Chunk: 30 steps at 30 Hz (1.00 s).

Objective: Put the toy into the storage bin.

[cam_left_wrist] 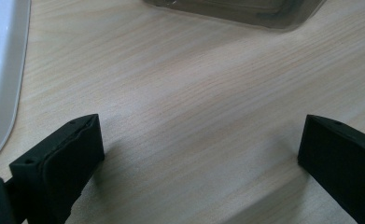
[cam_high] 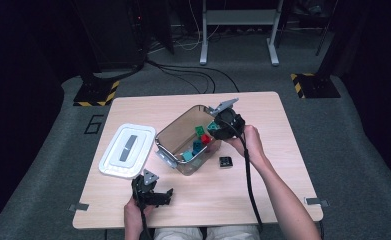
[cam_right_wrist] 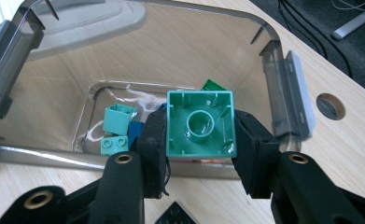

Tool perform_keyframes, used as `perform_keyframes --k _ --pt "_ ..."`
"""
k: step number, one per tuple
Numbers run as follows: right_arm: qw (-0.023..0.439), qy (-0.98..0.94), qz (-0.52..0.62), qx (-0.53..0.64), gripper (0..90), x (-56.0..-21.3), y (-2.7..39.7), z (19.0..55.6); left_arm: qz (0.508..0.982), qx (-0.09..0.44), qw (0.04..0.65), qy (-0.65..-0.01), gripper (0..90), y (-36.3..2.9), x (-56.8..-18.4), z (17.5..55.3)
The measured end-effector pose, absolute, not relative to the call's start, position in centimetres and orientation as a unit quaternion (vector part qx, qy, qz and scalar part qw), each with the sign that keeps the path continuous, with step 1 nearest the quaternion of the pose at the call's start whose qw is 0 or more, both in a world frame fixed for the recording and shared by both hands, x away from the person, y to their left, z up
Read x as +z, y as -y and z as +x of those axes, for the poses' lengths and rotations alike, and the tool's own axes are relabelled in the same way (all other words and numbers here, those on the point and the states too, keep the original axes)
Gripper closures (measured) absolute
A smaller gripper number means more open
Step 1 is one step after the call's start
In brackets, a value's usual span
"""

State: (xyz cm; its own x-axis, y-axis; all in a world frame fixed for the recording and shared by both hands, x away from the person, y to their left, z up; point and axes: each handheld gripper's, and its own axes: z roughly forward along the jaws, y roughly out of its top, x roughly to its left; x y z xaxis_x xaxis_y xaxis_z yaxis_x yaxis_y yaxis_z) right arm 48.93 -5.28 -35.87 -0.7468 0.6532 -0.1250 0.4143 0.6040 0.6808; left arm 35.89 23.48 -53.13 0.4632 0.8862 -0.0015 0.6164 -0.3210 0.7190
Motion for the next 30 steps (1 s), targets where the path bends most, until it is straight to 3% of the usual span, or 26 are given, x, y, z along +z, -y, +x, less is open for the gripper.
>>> perform_keyframes --k 24,30 --pt "0.148 -0.892 0.307 0.298 57.6 -37.9 1.5 51.6 0.788 0.202 0.334 -0.477 0.1 -23.5 -53.1 35.9" --pt "0.142 -0.890 0.317 0.295 34.6 -38.2 1.5 51.5 0.786 0.202 0.336 -0.478 0.1 -23.4 -53.1 35.9"
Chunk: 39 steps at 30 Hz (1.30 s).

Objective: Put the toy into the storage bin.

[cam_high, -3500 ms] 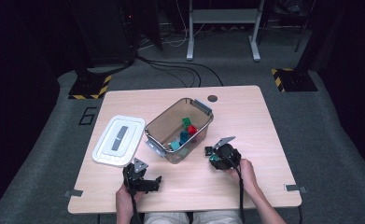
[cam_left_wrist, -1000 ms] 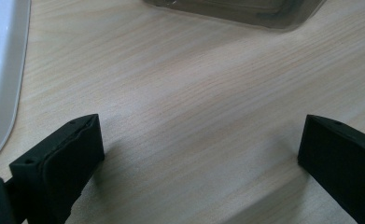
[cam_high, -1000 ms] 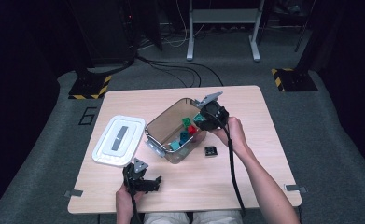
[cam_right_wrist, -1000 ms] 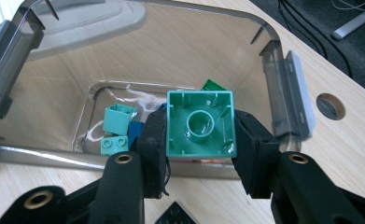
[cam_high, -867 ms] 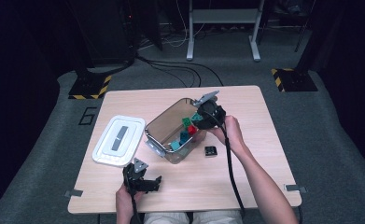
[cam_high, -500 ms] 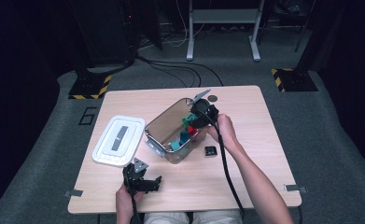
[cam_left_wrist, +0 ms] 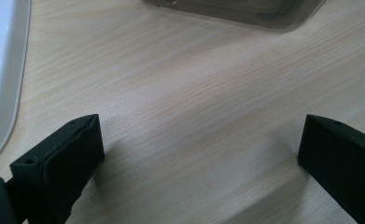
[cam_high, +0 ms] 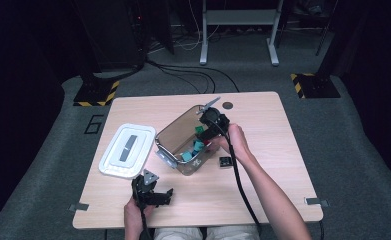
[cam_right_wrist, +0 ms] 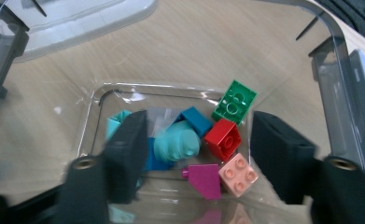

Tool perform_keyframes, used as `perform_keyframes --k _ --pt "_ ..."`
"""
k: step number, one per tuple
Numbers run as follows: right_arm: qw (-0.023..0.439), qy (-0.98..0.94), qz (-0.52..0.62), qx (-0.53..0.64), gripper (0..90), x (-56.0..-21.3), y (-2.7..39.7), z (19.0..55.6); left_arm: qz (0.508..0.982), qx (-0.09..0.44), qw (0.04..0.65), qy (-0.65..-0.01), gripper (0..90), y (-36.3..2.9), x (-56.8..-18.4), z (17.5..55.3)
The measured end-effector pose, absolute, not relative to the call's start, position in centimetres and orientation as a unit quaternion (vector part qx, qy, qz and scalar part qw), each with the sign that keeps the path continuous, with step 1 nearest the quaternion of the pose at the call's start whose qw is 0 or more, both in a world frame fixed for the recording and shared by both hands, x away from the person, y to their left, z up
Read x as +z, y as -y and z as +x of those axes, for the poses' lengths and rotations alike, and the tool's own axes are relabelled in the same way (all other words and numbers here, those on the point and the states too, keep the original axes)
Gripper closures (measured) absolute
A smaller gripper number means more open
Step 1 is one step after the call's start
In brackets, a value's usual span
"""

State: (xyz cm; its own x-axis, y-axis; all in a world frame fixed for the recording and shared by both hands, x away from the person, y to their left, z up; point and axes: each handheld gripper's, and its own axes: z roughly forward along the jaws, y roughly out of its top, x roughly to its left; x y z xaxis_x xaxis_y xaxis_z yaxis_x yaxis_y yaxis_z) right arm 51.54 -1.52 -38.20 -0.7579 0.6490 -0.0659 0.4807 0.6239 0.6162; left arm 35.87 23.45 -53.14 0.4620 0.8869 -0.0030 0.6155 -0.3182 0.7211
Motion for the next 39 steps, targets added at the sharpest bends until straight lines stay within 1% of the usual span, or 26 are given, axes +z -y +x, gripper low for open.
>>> perform_keyframes --k 3,6,9,13,19,22,27,30,39 --pt "0.147 -0.886 0.318 0.305 22.0 -38.1 1.9 51.1 0.788 0.202 0.334 -0.476 0.1 -23.5 -53.1 35.9" --pt "0.147 -0.883 0.313 0.317 14.5 -37.8 2.4 50.5 0.786 0.202 0.336 -0.478 0.1 -23.4 -53.2 35.9" --pt "0.150 -0.879 0.309 0.331 12.0 -37.3 3.1 49.7 0.787 0.202 0.335 -0.477 0.1 -23.5 -53.1 35.9" --pt "0.152 -0.875 0.303 0.346 5.9 -36.9 4.0 48.7 0.787 0.202 0.334 -0.477 0.1 -23.5 -53.1 35.9" --pt "0.159 -0.871 0.301 0.354 2.4 -37.4 5.6 47.4 0.787 0.202 0.334 -0.477 0.1 -23.5 -53.1 35.9" --pt "0.161 -0.869 0.304 0.357 2.4 -37.8 6.5 46.9 0.787 0.202 0.334 -0.477 0.1 -23.5 -53.1 35.9" --pt "0.159 -0.866 0.314 0.356 2.4 -39.4 8.5 46.2 0.787 0.202 0.334 -0.477 0.1 -23.5 -53.1 35.9" --pt "0.147 -0.870 0.319 0.346 0.0 -40.7 9.3 46.2 0.787 0.202 0.334 -0.478 0.1 -23.5 -53.1 35.9" --pt "0.120 -0.875 0.331 0.331 0.0 -44.9 10.2 46.4 0.787 0.202 0.334 -0.477 0.1 -23.5 -53.1 35.9"
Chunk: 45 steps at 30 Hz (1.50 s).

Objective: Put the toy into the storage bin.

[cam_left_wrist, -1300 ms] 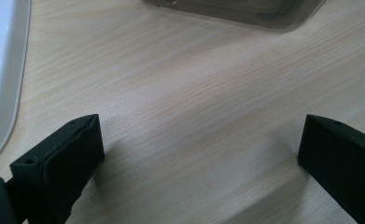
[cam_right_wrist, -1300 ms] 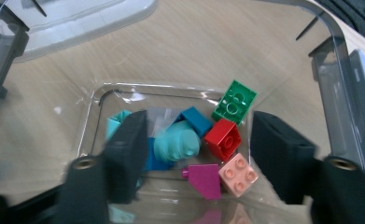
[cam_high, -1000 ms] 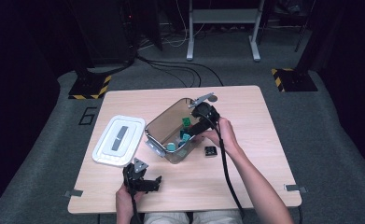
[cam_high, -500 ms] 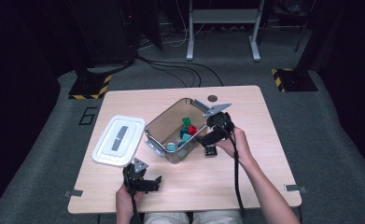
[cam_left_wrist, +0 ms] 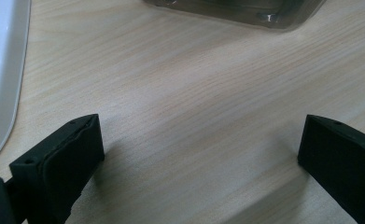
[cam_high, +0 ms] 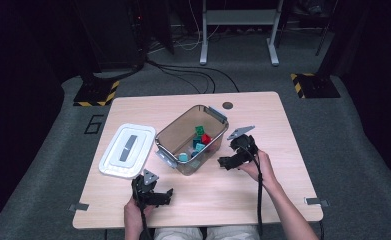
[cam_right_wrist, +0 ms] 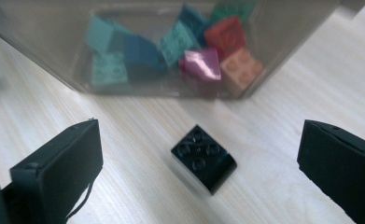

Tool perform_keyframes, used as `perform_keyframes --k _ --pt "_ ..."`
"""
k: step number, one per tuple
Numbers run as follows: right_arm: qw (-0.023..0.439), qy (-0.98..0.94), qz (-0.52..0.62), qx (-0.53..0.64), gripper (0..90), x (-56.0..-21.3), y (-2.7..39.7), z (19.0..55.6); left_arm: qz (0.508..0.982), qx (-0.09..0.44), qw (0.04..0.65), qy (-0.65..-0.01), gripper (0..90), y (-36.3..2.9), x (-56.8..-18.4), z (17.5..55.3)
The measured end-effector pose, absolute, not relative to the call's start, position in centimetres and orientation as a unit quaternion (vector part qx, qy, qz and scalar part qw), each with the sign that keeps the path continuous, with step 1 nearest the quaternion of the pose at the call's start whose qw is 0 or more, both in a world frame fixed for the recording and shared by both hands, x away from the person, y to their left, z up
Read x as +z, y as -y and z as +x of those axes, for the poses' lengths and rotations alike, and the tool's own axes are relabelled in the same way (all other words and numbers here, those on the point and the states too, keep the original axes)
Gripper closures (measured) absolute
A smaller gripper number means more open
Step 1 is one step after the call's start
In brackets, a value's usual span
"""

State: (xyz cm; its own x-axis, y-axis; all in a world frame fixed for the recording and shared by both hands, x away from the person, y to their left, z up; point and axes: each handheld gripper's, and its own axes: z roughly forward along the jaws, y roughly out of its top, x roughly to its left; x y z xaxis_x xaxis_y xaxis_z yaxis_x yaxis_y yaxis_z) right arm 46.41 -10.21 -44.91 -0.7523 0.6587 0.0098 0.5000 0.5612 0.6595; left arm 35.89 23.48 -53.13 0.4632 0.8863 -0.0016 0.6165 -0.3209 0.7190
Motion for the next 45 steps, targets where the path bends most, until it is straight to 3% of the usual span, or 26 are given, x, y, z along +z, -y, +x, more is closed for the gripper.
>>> perform_keyframes --k 11,23,45 --pt "0.094 -0.876 0.351 0.316 3.9 -50.0 10.5 47.8 0.787 0.202 0.334 -0.477 0.1 -23.5 -53.1 35.9" --pt "0.105 -0.885 0.328 0.314 35.4 -50.8 10.2 48.0 0.788 0.202 0.334 -0.477 0.1 -23.5 -53.1 35.9" --pt "0.109 -0.895 0.310 0.303 38.1 -50.8 10.1 47.5 0.788 0.202 0.334 -0.477 0.1 -23.5 -53.1 35.9"
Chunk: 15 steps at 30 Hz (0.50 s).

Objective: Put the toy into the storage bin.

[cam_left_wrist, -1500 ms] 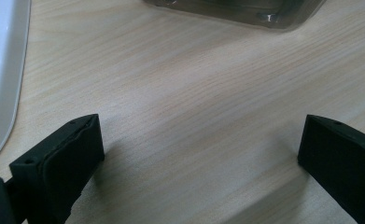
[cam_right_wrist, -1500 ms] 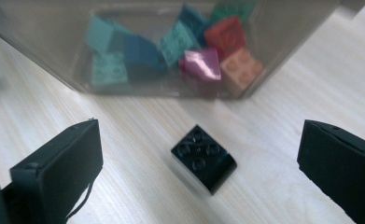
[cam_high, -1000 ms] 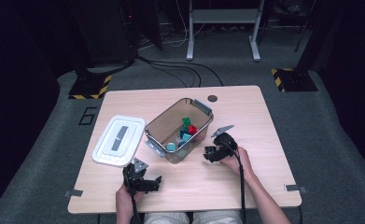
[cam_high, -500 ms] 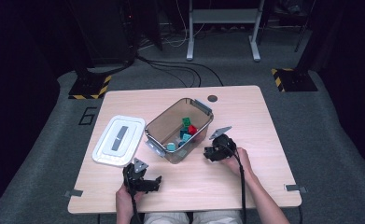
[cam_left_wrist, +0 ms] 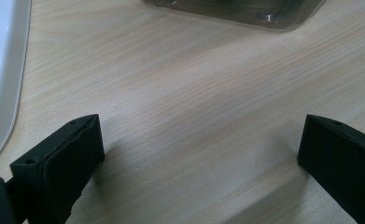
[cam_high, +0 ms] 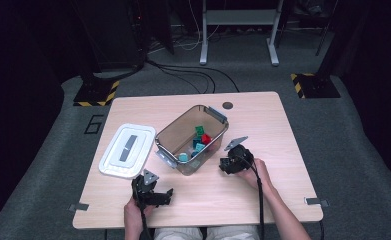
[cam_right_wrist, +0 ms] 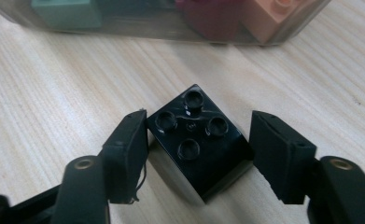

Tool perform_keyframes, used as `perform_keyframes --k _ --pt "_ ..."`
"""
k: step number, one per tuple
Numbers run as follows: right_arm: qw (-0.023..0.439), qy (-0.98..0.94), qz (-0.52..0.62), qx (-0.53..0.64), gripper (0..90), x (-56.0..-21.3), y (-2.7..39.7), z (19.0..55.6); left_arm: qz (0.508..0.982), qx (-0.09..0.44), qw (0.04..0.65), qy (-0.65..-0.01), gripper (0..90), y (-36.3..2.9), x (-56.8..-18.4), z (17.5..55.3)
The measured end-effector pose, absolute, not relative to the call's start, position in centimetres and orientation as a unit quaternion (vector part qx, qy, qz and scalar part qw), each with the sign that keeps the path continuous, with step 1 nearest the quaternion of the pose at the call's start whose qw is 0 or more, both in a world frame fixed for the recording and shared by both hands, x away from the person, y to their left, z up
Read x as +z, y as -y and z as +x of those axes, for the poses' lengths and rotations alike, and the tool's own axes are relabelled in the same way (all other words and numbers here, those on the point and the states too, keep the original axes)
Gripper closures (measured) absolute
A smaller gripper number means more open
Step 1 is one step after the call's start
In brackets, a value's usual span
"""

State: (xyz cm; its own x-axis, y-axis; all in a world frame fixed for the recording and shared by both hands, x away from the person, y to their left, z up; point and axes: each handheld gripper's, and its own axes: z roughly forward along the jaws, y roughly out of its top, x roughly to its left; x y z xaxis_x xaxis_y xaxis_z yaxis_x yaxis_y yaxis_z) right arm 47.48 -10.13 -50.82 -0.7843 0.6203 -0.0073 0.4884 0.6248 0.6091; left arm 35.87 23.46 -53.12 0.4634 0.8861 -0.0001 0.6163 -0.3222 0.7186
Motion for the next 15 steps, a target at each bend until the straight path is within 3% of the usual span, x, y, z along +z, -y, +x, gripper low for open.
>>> perform_keyframes --k 3,4,10,13,15 --pt "0.113 -0.892 0.315 0.305 42.4 -50.84 10.27 47.33 0.790 0.202 0.332 -0.475 0.1 -23.50 -53.09 35.86" --pt "0.114 -0.889 0.319 0.309 53.6 -50.81 10.38 47.24 0.790 0.202 0.332 -0.475 0.1 -23.50 -53.09 35.86" --pt "0.118 -0.883 0.328 0.314 52.5 -50.87 10.63 47.07 0.790 0.202 0.332 -0.475 0.1 -23.50 -53.09 35.86" --pt "0.116 -0.884 0.328 0.313 43.3 -50.94 10.55 47.13 0.790 0.202 0.332 -0.475 0.1 -23.50 -53.09 35.86" --pt "0.118 -0.882 0.330 0.316 43.3 -50.99 10.44 47.19 0.790 0.202 0.332 -0.475 0.1 -23.50 -53.09 35.86"
